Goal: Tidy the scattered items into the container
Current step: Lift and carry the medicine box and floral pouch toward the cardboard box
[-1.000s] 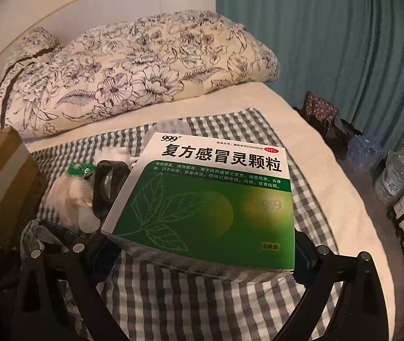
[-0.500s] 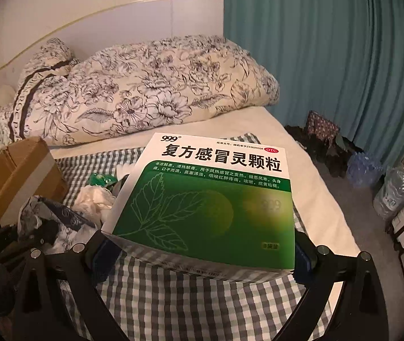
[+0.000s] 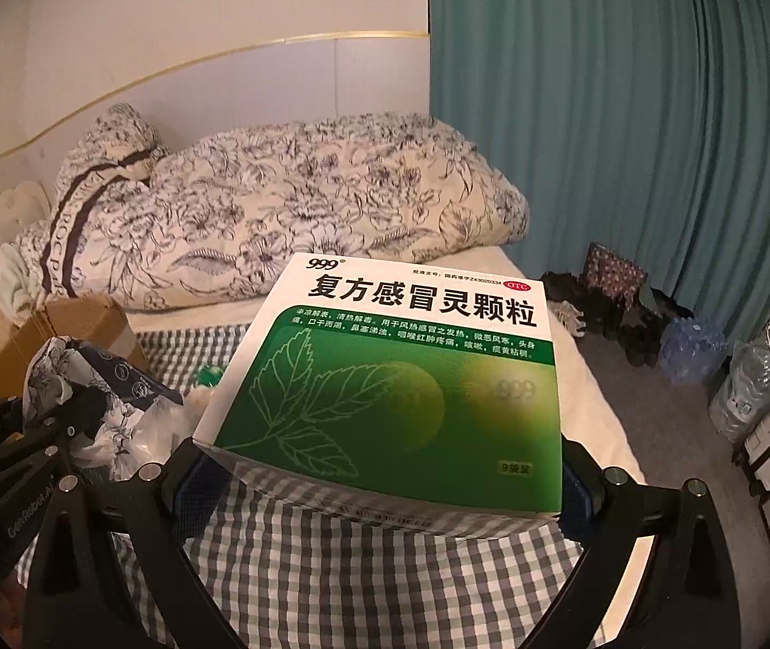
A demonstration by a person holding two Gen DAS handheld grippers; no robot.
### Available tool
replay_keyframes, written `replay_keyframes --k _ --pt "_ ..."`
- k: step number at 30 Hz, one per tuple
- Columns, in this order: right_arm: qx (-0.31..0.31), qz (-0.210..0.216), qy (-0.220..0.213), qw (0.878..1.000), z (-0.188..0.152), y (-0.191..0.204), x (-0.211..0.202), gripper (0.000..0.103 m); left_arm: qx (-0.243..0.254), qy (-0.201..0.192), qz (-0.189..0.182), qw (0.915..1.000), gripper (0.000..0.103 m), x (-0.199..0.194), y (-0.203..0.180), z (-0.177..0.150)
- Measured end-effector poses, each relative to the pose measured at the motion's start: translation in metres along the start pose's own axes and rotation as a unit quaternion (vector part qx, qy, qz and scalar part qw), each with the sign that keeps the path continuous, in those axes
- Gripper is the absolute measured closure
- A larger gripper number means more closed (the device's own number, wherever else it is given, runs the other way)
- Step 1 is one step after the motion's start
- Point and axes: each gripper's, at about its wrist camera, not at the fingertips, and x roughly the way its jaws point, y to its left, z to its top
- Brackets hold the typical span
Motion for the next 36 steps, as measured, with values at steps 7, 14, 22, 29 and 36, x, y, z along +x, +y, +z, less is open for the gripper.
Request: replay_keyframes --k 7,14,22,29,36 --pt "-0.001 0.01 -0.011 1.0 0.007 0.003 -0.018 0.006 -0.007 -0.018 0.009 0.9998 0.076 -0.024 0.007 0.006" --pt "-0.006 0.015 -0.023 1.0 0.012 0.01 -0.035 0.005 -0.027 -0.037 0.018 0.9988 0.076 -0.043 0.024 0.015" --pt "-0.013 0.027 -0.032 0.999 0.018 0.025 -0.044 0.005 -0.043 -0.046 0.037 0.9973 0.076 -0.056 0.049 0.017" --pt "-0.026 0.045 -0.038 0.998 0.024 0.048 -0.049 0.005 -0.054 -0.056 0.058 0.9953 0.076 -0.069 0.072 0.016" --pt "-0.042 0.067 -0.046 0.996 0.029 0.075 -0.058 0.005 -0.065 -0.064 0.078 0.9928 0.076 -0.081 0.098 0.019"
